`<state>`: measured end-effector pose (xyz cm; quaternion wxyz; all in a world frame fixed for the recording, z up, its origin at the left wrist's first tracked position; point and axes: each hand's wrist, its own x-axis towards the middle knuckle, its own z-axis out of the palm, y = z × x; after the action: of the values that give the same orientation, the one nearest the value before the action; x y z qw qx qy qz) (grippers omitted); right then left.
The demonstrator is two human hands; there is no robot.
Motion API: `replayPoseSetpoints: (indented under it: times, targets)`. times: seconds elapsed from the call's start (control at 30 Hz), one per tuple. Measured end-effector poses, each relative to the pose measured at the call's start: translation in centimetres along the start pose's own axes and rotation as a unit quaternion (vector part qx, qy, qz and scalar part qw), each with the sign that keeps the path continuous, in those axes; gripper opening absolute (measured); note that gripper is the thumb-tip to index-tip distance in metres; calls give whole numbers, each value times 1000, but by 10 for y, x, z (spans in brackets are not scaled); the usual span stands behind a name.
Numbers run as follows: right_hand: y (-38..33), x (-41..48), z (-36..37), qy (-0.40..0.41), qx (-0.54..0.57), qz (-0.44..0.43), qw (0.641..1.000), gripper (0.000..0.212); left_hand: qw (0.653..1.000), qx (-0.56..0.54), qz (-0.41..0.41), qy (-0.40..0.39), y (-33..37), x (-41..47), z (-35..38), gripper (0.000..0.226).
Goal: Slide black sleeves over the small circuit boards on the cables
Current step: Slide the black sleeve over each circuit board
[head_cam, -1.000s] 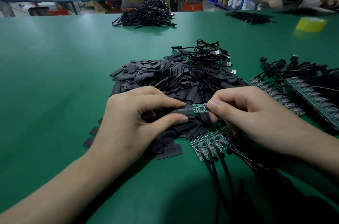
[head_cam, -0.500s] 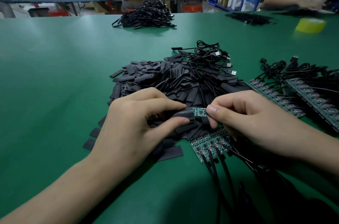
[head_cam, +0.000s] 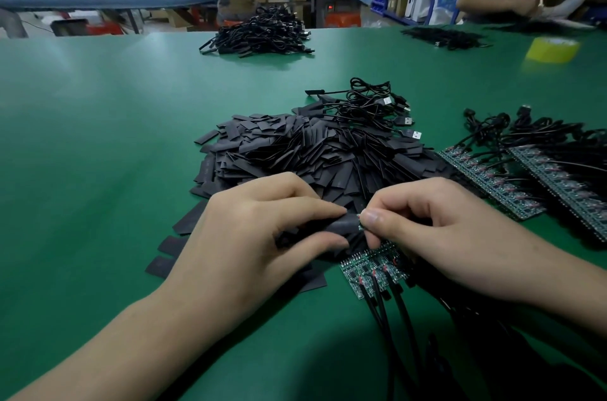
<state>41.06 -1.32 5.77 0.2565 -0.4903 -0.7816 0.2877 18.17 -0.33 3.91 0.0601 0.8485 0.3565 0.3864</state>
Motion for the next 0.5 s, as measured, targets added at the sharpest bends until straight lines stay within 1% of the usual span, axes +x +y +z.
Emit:
replayPoseSetpoints:
  times: [0.07,0.17,0.27,0.3,0.4,0.5]
  targets:
    - [1,0,2,-7,12,-6,1000,28,1000,-2,5,2,2,0,1,23]
    - [3,0,3,4,23,-29,999,21,999,-24,-18,19,2,1,0,20]
    - [4,1,1,58,66,-58,994,4,997,-38,-46,49,1,3,0,20]
    - [4,0,0,77,72,-75,992,7,996,-42,-52,57,0,3,0,20]
    - [1,-3,-1,118,20,-134,984,9,994,-55,-54,74,0,3,0,20]
    - [0,-4,-2,154,-11,-163,974,8,992,-74,-57,87,2,3,0,19]
